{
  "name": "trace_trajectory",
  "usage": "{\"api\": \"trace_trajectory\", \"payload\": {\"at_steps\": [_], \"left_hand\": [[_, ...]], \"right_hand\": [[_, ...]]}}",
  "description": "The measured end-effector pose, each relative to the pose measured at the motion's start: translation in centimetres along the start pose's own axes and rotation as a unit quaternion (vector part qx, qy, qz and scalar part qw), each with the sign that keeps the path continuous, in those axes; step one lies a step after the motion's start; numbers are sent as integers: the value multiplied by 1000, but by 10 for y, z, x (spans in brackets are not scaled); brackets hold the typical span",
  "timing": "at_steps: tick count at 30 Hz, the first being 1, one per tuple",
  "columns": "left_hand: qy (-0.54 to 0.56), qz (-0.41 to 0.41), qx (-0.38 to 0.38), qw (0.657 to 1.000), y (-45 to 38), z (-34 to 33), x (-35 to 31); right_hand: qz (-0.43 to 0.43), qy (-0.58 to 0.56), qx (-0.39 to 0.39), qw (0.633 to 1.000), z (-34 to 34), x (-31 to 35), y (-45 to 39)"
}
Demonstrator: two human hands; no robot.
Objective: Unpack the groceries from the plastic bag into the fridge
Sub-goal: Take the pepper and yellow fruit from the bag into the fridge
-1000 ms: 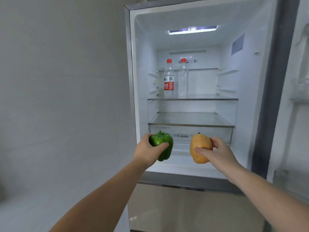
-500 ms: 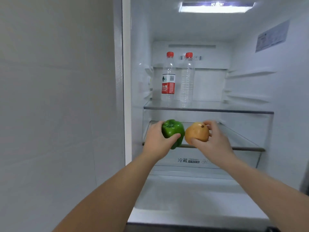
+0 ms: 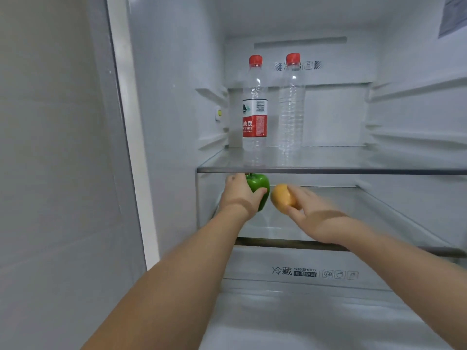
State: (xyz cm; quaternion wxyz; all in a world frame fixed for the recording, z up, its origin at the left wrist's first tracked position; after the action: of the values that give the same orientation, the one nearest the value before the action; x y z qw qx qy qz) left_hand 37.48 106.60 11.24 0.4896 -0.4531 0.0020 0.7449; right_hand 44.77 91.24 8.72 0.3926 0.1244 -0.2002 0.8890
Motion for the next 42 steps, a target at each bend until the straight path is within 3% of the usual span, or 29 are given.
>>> {"api": "trace_trajectory", "payload": {"at_steps": [6, 8, 11, 14, 19, 26, 32, 36, 42], "left_hand": [[38, 27, -36, 998, -29, -13, 17], [-5, 48, -51, 998, -36, -13, 20], [-98, 73, -16, 992, -45, -17, 14], [-80, 106, 12, 991, -51, -19, 12], [-38, 143, -10, 989, -49, -23, 18], [-65, 134, -16, 989, -31, -18, 13], [-126, 64, -4, 990, 4, -12, -8], [-128, 3, 50, 990, 32, -3, -18], [-152, -178, 82, 969, 103, 20, -30]], "right_hand": [[60, 60, -23, 996, 12, 6, -34], [67, 36, -24, 997, 9, 9, -50], [79, -20, -29, 996, 4, 10, -69], [79, -30, -44, 995, 3, 6, -76], [72, -24, -42, 996, 3, 5, -77], [25, 12, -55, 998, 8, -4, -61], [10, 14, -59, 998, 14, 4, -18], [-21, 14, -67, 997, 25, 9, 22], [-59, -5, -160, 985, 42, 23, 114]]}}
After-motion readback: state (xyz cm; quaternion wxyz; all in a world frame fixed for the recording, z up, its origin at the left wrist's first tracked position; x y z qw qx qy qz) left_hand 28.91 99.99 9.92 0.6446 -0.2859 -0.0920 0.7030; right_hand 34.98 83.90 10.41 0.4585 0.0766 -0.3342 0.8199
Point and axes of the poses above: each hand's wrist, its own y-axis away from the middle knuckle, its own z-axis out of the back of the hand, x = y × z, the point moved 7 cm from there along -y, towards the middle knuckle, and after that the axes turned 4 degrees about -z, right-handed, at the moved point
